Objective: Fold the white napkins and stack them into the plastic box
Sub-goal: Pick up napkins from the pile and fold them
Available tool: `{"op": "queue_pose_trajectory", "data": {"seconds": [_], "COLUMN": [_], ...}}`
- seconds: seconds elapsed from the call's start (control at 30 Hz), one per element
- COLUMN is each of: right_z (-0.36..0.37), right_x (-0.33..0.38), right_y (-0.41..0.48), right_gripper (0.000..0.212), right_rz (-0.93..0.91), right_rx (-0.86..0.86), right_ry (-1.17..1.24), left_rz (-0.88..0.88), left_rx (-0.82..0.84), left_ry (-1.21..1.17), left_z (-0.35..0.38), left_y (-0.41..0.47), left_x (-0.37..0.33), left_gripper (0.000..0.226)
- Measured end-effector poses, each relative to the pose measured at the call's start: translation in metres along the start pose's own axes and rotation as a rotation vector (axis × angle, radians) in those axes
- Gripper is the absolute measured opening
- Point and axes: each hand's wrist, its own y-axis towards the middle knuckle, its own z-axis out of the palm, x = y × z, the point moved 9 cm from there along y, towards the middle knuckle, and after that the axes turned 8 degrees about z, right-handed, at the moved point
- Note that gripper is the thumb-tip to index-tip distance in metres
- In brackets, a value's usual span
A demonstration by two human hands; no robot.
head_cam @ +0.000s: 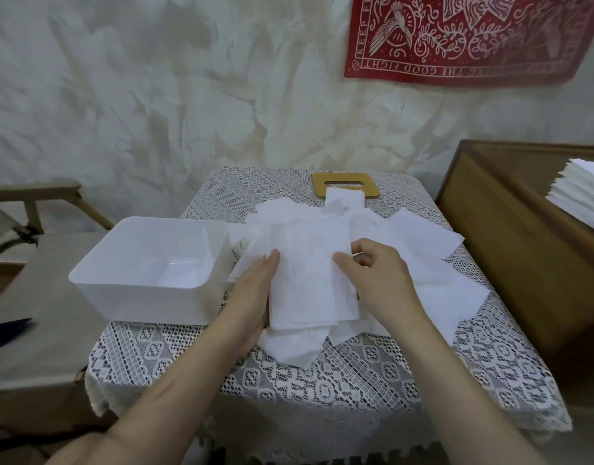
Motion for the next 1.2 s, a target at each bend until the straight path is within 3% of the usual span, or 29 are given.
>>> {"op": "queue_pose_trajectory", "data": {"seconds": [0.17,0.37,0.57,0.7,0.83,0.93,1.07,1.2], "right_z": [0.007,0.024,0.033,0.027,0.016,0.025,0.033,0.030], "right_x": [-0.002,-0.007,-0.005,-0.004,-0.008,-0.017,-0.016,-0.015], "right_y": [-0.001,-0.004,-0.008,-0.004,0.002,0.003,-0.001,-0.003], "right_gripper": [0.014,0.011,0.011,0.007,0.013,0.039,0.019,0.029], "right_rz": [0.041,0.127,0.133,0.083,0.049,0.120,0.114,0.097], "right_rx": [0.101,0.202,0.178,0.101,-0.001,0.116,0.215,0.187], "right_ry": [0.184,0.318,0.302,0.229,0.106,0.075,0.149,0.184], "left_rz": [-0.012,0.003,0.018,0.036,0.051,0.044,0.044,0.078], "left_rx": [0.023,0.057,0.071,0.072,0.072,0.066,0.068,0.101], "left_ry": [0.024,0.027,0.071,0.112,0.109,0.096,0.109,0.183], "left_z": [0.003,0.009,0.005,0.003,0.003,0.002,0.002,0.005], "left_y": [-0.002,-0.007,-0.005,-0.005,-0.005,-0.005,-0.005,-0.007], "left_x": [0.000,-0.006,-0.005,-0.003,-0.005,-0.005,-0.003,-0.006], "left_gripper": [0.038,0.038,0.046,0.032,0.033,0.034,0.035,0.032]}}
